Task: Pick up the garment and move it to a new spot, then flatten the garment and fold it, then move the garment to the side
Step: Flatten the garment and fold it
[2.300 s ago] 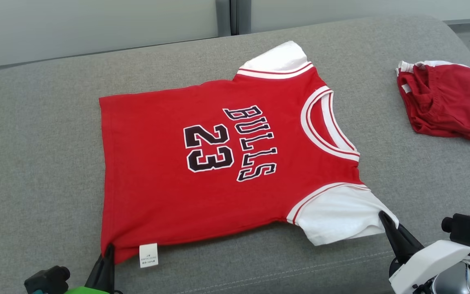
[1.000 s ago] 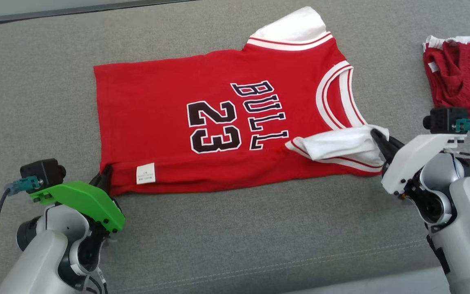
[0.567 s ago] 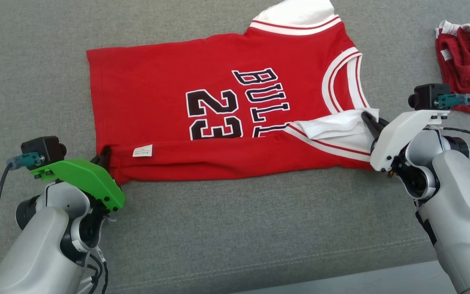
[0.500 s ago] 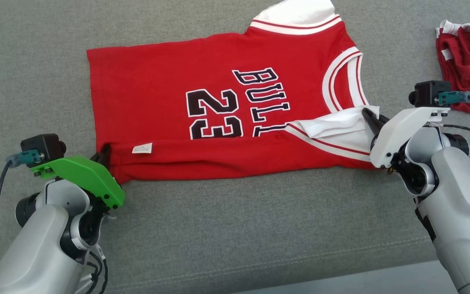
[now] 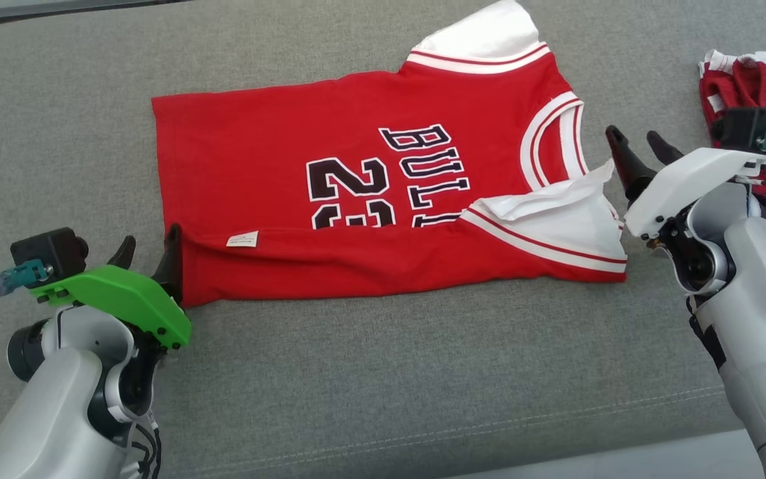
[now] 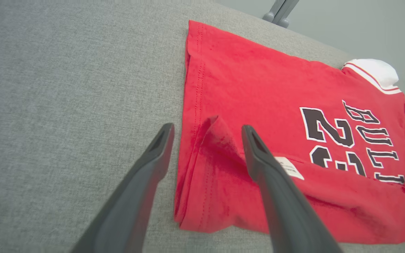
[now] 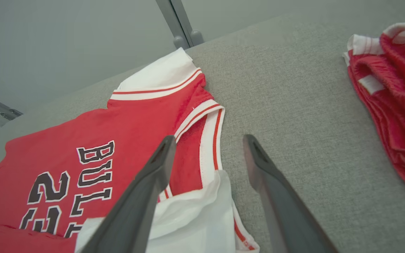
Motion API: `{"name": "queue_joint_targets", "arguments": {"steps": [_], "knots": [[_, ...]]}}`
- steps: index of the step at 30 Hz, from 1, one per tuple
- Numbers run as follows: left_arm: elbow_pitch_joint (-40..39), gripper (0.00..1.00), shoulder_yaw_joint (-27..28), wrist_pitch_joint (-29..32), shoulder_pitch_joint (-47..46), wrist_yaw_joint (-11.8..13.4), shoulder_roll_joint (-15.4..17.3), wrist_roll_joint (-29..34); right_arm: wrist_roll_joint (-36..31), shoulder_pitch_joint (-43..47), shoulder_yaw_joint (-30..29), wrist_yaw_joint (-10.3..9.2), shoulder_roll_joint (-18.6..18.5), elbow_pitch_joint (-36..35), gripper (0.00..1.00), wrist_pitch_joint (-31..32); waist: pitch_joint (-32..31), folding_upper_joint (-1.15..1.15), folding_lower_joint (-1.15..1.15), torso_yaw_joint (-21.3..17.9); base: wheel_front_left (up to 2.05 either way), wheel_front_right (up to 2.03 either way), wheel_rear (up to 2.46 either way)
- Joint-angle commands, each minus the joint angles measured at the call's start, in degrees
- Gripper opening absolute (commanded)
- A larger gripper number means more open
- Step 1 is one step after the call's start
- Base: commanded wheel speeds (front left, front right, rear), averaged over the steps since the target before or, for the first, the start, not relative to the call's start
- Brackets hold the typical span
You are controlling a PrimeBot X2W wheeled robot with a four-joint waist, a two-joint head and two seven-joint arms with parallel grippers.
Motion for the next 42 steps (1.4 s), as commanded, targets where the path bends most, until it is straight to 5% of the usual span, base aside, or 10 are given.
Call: {"name": "queue_joint_targets", "arguments": {"steps": [1, 13, 27, 30, 31, 32, 33, 34, 35, 42], "knots": [[-0.9, 1.00, 0.4, -0.5, 1.5, 0.4, 0.5, 0.1, 0.7, 0.9, -0.3, -0.03, -0.6, -0.7, 1.00, -1.1, -1.0, 0.00, 0.00, 0.0, 0.00, 0.00, 0.00], [-4.3, 1.00, 1.2, -2.3, 11.6, 2.8, -2.5, -3.8, 4.8, 12.8, -3.6, -0.02, -1.5, -9.3, 1.00, -6.2, -4.1, 0.00, 0.00, -0.5, 0.00, 0.00, 0.00], [5.7, 1.00, 6.0, -4.1, 9.3, 1.7, -7.3, -10.0, 2.8, 21.3, -6.5, -0.02, 3.6, -16.5, 1.00, -5.3, -2.7, 0.00, 0.00, -4.1, 0.00, 0.00, 0.00], [7.6, 0.72, 6.7, -5.0, 8.3, 1.1, -7.7, -10.5, 2.4, 21.8, -6.6, -0.02, 4.4, -17.2, 1.00, -4.9, -2.1, 0.00, 0.00, -4.6, 0.00, 0.00, 0.00], [8.2, 0.47, 6.8, -5.1, 8.0, 0.8, -7.8, -10.7, 2.4, 22.1, -6.7, -0.02, 4.6, -17.4, 1.00, -5.0, -2.0, 0.00, 0.00, -4.6, 0.00, 0.00, 0.00], [8.8, 0.45, 6.8, -5.2, 7.6, 0.6, -7.8, -10.6, 2.3, 22.3, -6.7, -0.02, 4.9, -17.4, 1.00, -4.8, -1.9, 0.00, 0.00, -4.7, 0.00, 0.00, 0.00], [9.2, 0.18, 6.8, -5.4, 7.4, 0.3, -7.9, -10.5, 2.2, 22.5, -6.7, -0.02, 5.2, -17.4, 1.00, -4.7, -1.7, 0.00, 0.00, -4.8, 0.00, 0.00, 0.00], [9.2, 0.18, 6.8, -5.4, 7.4, 0.3, -7.9, -10.5, 2.2, 22.5, -6.7, -0.02, 5.2, -17.4, 1.00, -4.7, -1.7, 0.00, 0.00, -4.8, 0.00, 0.00, 0.00], [9.7, 0.00, 6.7, -5.8, 7.1, 0.0, -7.9, -10.3, 2.3, 22.6, -6.6, -0.02, 5.5, -17.3, 1.00, -4.6, -1.6, 0.00, 0.00, -4.8, 0.00, 0.00, 0.00], [11.0, 0.00, 6.1, -7.7, 5.3, -1.7, -8.5, -9.1, 1.8, 22.2, -6.6, -0.02, 7.2, -14.0, 1.00, -4.9, -1.1, 0.00, 0.00, -3.8, 0.00, 0.00, 0.00]]}}
